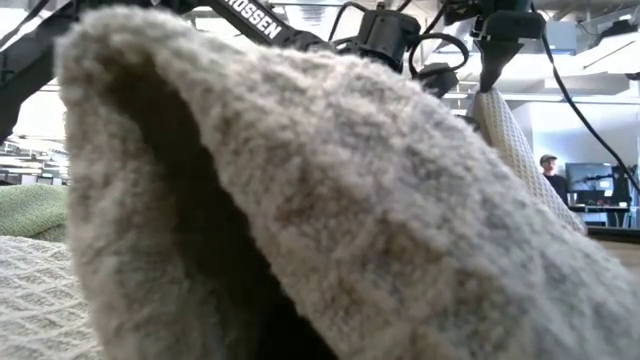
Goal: Fold microfiber towels
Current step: Fold the top gray microfiber towel
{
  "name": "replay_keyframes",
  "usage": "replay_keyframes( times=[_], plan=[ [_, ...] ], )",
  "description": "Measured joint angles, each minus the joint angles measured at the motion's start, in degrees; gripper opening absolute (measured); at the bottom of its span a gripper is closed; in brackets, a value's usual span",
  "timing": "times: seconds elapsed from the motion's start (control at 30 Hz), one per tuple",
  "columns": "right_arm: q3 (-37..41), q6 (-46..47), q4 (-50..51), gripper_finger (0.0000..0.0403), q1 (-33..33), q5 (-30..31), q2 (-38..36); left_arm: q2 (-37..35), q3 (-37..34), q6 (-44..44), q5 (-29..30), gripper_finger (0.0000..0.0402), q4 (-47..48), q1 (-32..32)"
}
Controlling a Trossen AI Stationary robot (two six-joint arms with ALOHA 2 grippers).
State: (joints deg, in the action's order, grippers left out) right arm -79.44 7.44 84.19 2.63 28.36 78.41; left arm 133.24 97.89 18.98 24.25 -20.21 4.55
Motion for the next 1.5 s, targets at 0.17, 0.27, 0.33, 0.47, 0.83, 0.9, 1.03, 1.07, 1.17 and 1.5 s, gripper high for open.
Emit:
replay_keyframes(
  times=[0.17,0.27,0.33,0.47,0.83,0.9,1.03,1.07,1.17,1.5],
  plan=[
    [0.0,-0.01,0.06,0.0001,0.0,-0.01,0.0,-0.08,0.0,3.12,5.81,0.0109,-0.89,-1.77],
    [0.0,0.02,0.16,0.0001,0.0,-0.02,0.01,-0.1,0.0,3.89,7.14,0.0109,-1.83,-2.39],
    [0.0,0.02,0.16,0.0001,0.0,-0.02,0.02,-0.1,0.0,3.75,7.08,0.0109,-1.76,-2.28],
    [0.0,0.06,0.16,0.0001,0.02,-0.02,0.02,-0.1,0.0,1.29,3.31,0.0109,-1.46,-0.64],
    [0.0,0.06,0.21,0.0001,0.02,-0.02,0.02,0.96,0.13,-3.66,-9.44,0.0109,2.73,4.21],
    [0.0,0.07,0.23,0.0001,0.02,-0.02,0.02,1.67,-0.02,-3.69,-9.47,0.0109,5.21,4.64],
    [0.0,0.09,0.19,0.0001,0.0,-0.02,0.04,2.74,-0.02,-3.65,-9.2,0.0102,6.64,4.69],
    [0.0,0.06,0.17,0.0001,0.0,-0.04,0.05,2.76,-0.02,-3.65,-9.01,0.0099,7.14,4.66],
    [0.0,0.07,0.2,0.0001,0.0,-0.04,0.07,2.86,0.0,-3.69,-8.33,0.0086,9.27,4.61],
    [0.0,0.09,0.18,0.0002,0.0,-0.04,0.07,2.96,-0.04,-3.99,-7.29,0.0033,15.07,5.25]
  ],
)
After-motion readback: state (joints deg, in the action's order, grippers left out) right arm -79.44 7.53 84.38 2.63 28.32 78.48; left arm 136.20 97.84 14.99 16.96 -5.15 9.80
